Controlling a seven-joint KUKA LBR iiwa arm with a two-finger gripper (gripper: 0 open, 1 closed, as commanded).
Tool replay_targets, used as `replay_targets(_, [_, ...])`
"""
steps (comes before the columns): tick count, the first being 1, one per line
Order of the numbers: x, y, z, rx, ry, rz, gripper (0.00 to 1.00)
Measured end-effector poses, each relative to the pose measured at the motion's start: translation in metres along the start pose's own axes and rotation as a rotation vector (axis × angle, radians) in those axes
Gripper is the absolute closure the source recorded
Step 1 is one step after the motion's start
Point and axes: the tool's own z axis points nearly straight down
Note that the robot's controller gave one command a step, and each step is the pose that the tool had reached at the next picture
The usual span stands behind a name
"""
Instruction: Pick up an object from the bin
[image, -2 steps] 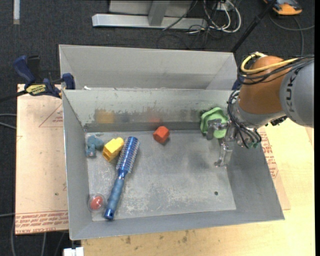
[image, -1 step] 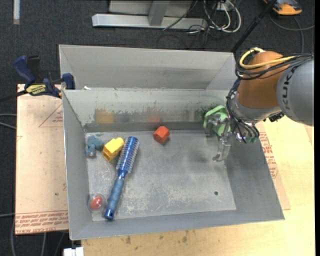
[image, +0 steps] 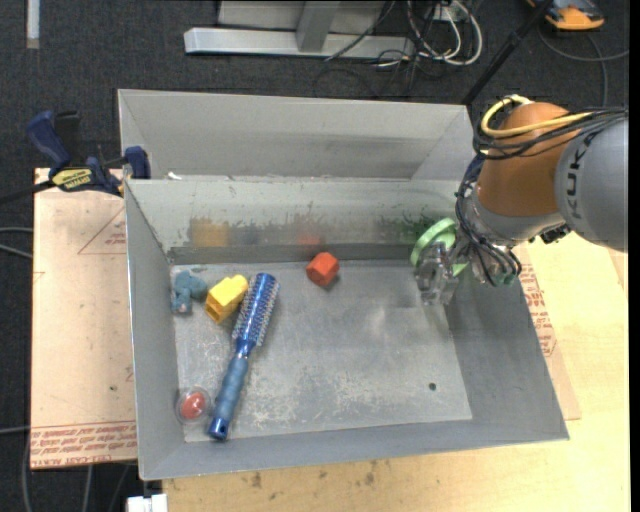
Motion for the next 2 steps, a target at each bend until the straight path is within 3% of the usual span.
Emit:
replay_targets(1, [0.0144,-0.0278,-0.1323,0.007,-0.011,-0.102,1.00])
replay_targets(2, [0.0154,-0.0264,-0.1268,0.004,-0.003,-0.103,0.00])
